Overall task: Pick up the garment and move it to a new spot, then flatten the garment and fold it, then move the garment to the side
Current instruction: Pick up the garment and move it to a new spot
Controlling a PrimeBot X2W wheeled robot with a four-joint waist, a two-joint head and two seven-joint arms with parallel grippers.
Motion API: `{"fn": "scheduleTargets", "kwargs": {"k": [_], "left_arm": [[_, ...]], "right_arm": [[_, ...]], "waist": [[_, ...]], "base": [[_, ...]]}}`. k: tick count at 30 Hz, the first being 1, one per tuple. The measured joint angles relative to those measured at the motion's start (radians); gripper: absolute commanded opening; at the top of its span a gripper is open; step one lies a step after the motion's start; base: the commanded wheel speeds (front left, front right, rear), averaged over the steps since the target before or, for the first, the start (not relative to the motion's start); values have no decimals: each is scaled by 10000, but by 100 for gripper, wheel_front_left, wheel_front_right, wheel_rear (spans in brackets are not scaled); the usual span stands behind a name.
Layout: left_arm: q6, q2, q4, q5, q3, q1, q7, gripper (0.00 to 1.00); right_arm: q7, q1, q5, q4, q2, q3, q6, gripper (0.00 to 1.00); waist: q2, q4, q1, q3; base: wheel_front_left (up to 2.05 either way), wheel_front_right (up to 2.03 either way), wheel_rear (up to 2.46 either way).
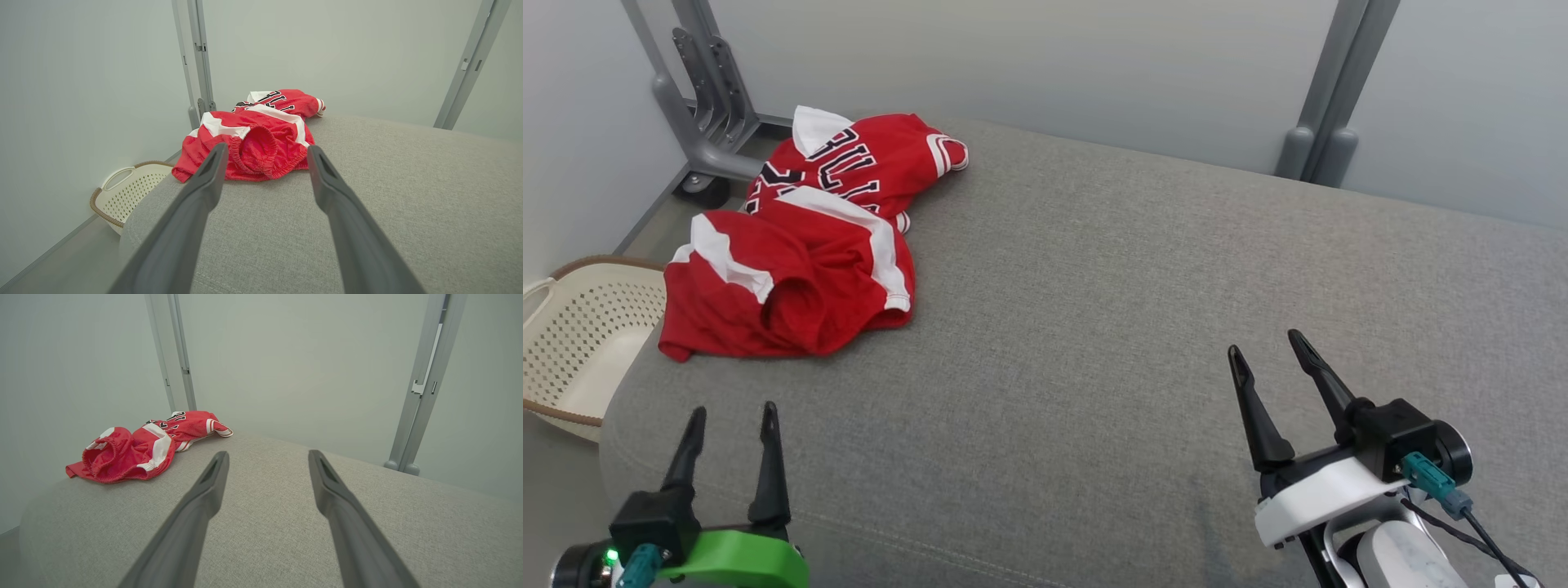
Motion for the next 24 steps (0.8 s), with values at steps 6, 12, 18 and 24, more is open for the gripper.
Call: {"fn": "scheduleTargets", "kwargs": {"k": [6, 12, 18, 24], "left_arm": [[-88, 318, -56, -77, 334, -974, 0, 100], [-136, 759, -27, -194, 708, -2077, 370, 100], [-261, 963, 343, -884, 1179, -3305, 1191, 100], [-272, 1304, 936, -1415, 1534, -4229, 2226, 100]], "right_arm": [[0, -1, -71, -13, -4, -33, 0, 100], [0, -30, -167, -100, -33, -59, 0, 100], [0, -284, -336, -257, -196, -127, 0, 100], [0, -703, -533, -491, -460, -284, 6, 100]], "waist": [[0, -360, 0, 166], [0, -681, 0, 460], [0, -960, 0, 876], [0, -1203, 0, 1394]], "base": [[0, 0, 0], [0, 0, 0], [0, 0, 0], [0, 0, 0]]}}
